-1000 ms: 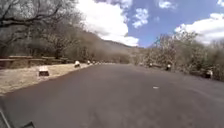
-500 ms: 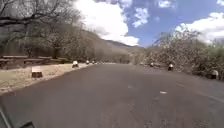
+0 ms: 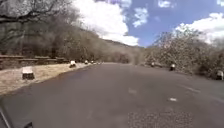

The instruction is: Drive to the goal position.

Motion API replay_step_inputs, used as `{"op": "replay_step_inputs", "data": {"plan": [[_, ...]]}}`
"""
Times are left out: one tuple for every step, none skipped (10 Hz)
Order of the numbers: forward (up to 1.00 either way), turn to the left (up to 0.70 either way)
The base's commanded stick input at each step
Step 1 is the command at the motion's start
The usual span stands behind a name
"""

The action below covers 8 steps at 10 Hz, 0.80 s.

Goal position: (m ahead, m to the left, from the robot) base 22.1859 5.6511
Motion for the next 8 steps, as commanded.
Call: {"op": "replay_step_inputs", "data": {"plan": [[0.70,0.00],[0.70,0.00],[0.70,0.00],[0.70,-0.01],[0.70,-0.02],[0.70,0.00],[0.70,-0.01],[0.70,-0.02]]}}
